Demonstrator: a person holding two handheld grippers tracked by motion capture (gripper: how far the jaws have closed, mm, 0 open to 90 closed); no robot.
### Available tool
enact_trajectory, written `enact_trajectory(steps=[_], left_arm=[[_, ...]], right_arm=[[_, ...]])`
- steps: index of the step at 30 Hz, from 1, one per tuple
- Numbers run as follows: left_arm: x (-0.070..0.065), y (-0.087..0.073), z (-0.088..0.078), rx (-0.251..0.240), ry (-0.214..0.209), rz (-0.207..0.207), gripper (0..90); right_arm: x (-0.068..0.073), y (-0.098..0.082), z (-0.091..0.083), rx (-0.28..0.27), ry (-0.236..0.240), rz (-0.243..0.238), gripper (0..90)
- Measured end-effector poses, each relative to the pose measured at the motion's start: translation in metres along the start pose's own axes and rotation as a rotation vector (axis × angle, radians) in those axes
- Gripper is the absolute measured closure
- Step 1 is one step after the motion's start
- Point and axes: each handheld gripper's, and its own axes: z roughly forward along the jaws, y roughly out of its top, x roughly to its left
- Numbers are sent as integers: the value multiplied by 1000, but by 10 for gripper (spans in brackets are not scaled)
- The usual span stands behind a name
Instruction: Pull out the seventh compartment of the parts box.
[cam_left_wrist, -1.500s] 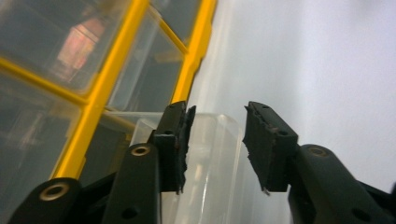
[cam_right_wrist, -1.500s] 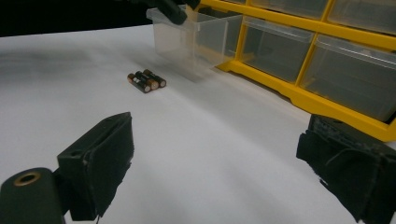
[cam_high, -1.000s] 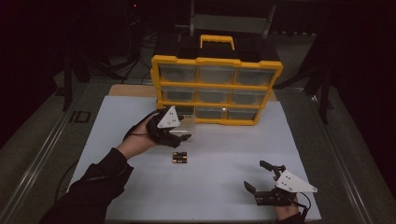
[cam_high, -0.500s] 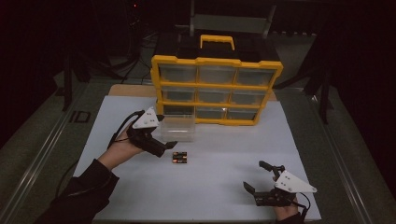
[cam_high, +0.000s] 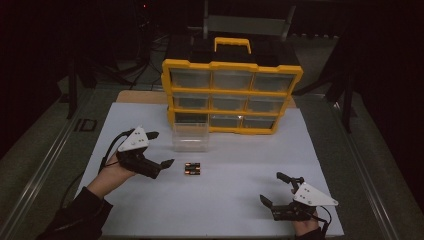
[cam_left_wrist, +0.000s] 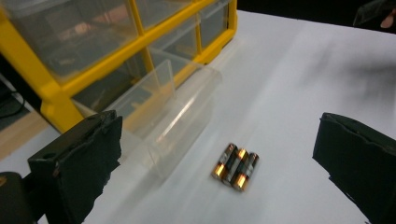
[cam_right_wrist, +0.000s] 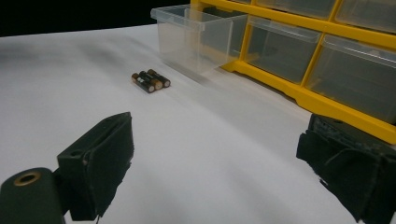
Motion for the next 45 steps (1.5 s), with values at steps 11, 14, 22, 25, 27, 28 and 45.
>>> enact_trajectory(steps=[11, 14, 22, 25, 27, 28, 45], left_arm=[[-4, -31, -22, -37, 34, -75, 1], [-6, -41, -25, -41, 40, -92, 1], [-13, -66, -27, -55, 44, -100, 1], [-16, -76, -26, -51, 41, -103, 1], [-17, -81, -25, -49, 47, -102, 1], [-18, -84, -24, -49, 48, -108, 1], [-20, -121, -24, -50, 69, -178, 1]], right_arm=[[0, 0, 1, 4, 3, 0, 85], [1, 0, 1, 4, 4, 0, 85], [1, 0, 1, 5, 6, -2, 85], [1, 0, 1, 6, 6, -3, 85], [1, 0, 1, 8, 7, -3, 85], [1, 0, 2, 8, 7, -3, 85], [1, 0, 1, 9, 8, -5, 85]])
